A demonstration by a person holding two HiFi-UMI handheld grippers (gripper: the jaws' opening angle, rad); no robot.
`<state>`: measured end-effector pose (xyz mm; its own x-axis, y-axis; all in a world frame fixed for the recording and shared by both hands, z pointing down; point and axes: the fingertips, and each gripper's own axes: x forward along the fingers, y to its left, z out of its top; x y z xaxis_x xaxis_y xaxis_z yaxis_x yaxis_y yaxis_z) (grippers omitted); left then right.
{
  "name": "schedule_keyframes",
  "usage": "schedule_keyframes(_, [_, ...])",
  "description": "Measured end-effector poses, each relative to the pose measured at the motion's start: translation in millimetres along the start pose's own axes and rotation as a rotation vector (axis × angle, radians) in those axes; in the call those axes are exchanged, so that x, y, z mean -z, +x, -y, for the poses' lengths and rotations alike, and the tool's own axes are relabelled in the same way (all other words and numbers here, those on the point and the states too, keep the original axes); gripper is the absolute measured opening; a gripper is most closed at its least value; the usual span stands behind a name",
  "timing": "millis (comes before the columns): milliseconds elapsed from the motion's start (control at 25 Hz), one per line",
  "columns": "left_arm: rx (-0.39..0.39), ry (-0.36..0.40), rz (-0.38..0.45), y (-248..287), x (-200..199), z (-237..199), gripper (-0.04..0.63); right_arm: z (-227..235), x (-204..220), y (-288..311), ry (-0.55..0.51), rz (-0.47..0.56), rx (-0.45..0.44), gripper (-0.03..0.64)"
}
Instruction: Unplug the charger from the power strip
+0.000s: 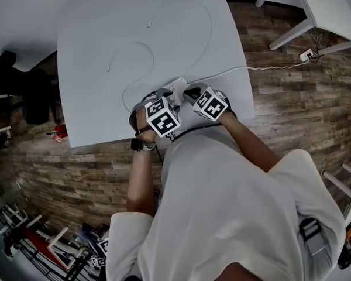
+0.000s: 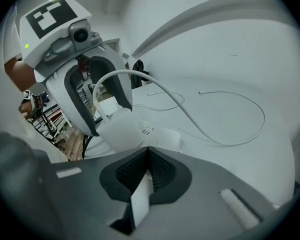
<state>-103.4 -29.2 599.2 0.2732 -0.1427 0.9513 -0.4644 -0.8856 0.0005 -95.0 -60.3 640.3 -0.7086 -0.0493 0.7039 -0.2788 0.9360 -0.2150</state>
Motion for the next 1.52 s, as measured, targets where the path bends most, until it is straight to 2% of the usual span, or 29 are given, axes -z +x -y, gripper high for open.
schedule_keyframes(320, [0.112,-0.079,0.074,-5.1,-0.3,-10.2,0.227,1.3,-2.8,0.6,-0.022,0.011,0.004,0.003])
schedule_keyframes(480, [0.153,-0.114,0.081,-11.4,0.0,-14.8,0.227,0.1,-4.0,0.5,-0.017,0.008,0.003,0.003])
schedule_keyframes(600, [0.145,-0.096,0.074,-9.9,0.9,-14.2,0.227,-0.6,-7.7,-0.1,-0.02,0.017,0.007,0.003])
schedule_keyframes(840, [0.037,-0.027,0.015,-5.1,1.9,-5.6,0.227,2.4,-6.3,-0.2,-0.025,0.011,0.019,0.003])
schedule_keyframes(1040, [-0.003,-0.008,0.005,-4.3,3.3,-1.8,0.227,0.8,-6.1,-0.3,-0.024,0.01,0.017,0.003])
schedule_keyframes(1520, [0.126,-0.074,0.079,-11.4,2.4,-11.5,0.227,-0.6,-4.9,-1.0,-0.017,0.008,0.019,0.003])
